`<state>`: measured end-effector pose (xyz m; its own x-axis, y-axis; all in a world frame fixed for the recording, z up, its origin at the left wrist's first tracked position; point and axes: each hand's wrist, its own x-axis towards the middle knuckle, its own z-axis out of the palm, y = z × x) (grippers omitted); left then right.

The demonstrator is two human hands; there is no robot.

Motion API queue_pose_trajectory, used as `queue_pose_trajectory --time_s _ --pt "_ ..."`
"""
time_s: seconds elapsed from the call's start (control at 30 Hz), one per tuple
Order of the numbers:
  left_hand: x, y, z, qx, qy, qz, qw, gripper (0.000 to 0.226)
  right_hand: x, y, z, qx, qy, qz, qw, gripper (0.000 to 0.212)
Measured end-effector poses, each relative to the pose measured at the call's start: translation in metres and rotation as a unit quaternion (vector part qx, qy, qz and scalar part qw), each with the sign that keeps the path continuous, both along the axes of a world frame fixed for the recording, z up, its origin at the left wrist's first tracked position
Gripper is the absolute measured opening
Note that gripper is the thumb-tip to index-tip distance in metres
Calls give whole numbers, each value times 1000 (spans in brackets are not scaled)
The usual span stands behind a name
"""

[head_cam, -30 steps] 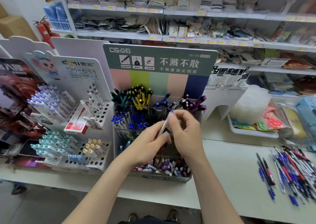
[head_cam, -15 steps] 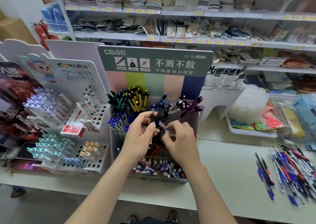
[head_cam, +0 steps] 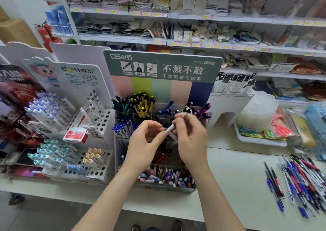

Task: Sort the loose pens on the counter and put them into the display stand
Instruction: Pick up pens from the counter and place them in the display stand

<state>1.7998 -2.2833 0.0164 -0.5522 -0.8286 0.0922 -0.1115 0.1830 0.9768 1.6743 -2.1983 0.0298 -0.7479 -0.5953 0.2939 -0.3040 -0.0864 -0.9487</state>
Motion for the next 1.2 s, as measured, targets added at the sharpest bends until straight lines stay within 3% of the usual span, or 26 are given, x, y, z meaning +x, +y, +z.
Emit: queue_pose_trajectory --time_s 0.1,0.17,0.3,0.47,0.53,0.6,0.7,0.8,0.9,1.0,1.07,1.13,1.2 --pt "1 -4 -12 -49 -52 36 997 22 -7 -2 15 -104 71 -165 978 16" --pt "0 -6 -20 -108 -110 19 988 32 -18 -6 20 -104 165 -199 960 17" --pt "-5 -3 -26 -157 -177 -32 971 51 -37 -20 20 -15 288 -113 951 22" --pt "-5 0 -26 -194 -180 -49 963 54 -36 -20 40 -122 270 -109 949 29" --pt "-6 -1 -22 -215 -176 -50 959 54 -40 -19 49 -83 288 -97 949 36" --pt "-9 -1 -17 -234 -167 -52 956 55 -47 -20 51 30 326 -72 942 34" --pt "-18 -2 -8 -250 -146 -64 955 64 -53 -23 55 262 327 -78 905 30" --pt "-27 -6 -2 -260 -143 -73 952 71 -54 -27 65 394 332 -44 856 28" --pt "-35 -13 1 -283 -177 -83 939 70 -60 -31 70 381 363 -14 850 24" --pt "-39 -18 2 -293 -207 -94 929 63 -66 -34 72 263 311 -29 913 30" --pt "-39 -22 1 -287 -213 -94 929 63 -67 -36 68 228 296 -25 927 30" --pt "-36 -23 0 -279 -208 -92 933 66 -68 -40 54 260 348 12 900 25" --pt "-31 -19 -2 -274 -188 -78 940 68 -65 -41 41 317 449 -4 836 20"
